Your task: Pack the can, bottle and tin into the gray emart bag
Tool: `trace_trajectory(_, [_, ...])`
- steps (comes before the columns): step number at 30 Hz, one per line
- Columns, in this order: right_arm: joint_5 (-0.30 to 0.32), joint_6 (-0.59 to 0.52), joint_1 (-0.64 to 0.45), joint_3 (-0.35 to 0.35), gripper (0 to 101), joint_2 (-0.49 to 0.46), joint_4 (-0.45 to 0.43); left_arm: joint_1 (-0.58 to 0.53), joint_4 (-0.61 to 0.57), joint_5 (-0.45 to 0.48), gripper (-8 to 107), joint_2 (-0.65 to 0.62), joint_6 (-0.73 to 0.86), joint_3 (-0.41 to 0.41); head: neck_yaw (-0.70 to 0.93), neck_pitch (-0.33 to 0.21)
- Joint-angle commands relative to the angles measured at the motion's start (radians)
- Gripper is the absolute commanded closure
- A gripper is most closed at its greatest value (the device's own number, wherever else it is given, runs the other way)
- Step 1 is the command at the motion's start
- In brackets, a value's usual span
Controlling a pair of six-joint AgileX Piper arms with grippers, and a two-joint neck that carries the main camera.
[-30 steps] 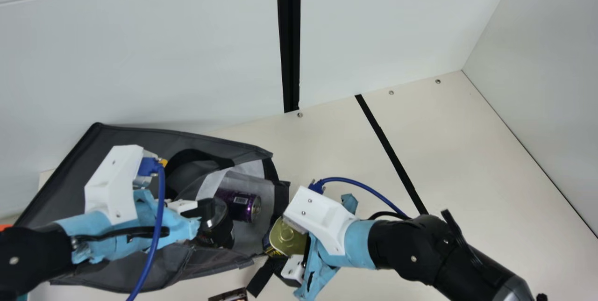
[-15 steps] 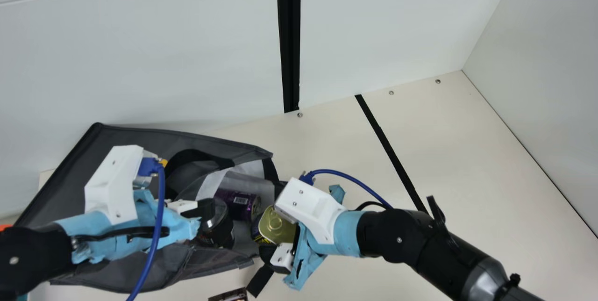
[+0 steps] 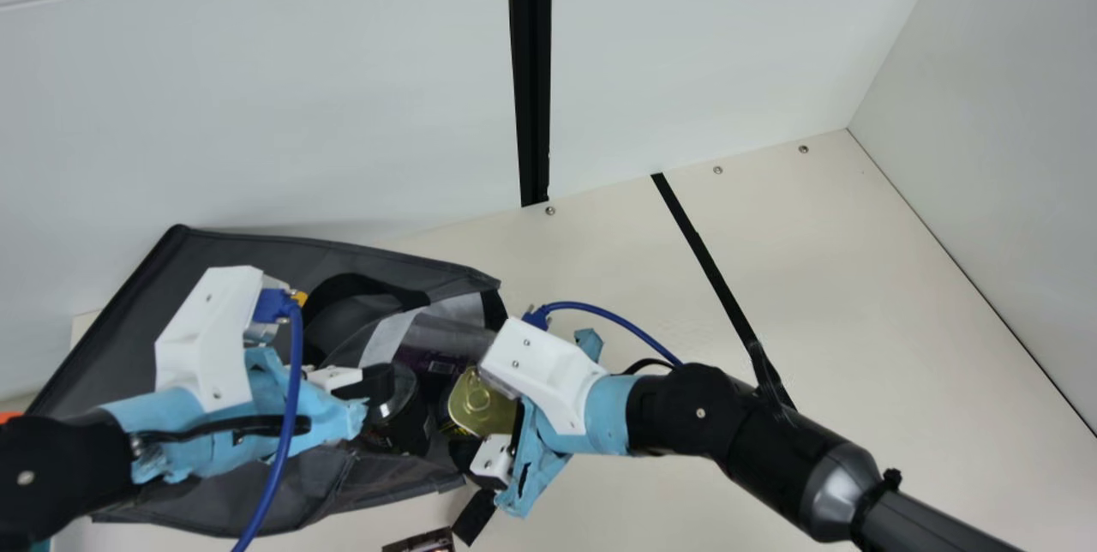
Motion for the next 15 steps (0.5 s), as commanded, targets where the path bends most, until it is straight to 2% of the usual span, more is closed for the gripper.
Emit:
trace_trajectory(1, [-0.001,-0.021,0.004,-0.004,101,0.011,0.021,0.000,0.000,0.000,89,0.000,0.000,0.000,-0.001,-0.023])
trace_trajectory(15, [-0.022,-0.121,0.032,-0.077,101,0.125,0.125,0.000,0.000,0.000,89,0.000,0.000,0.000,-0.001,-0.023])
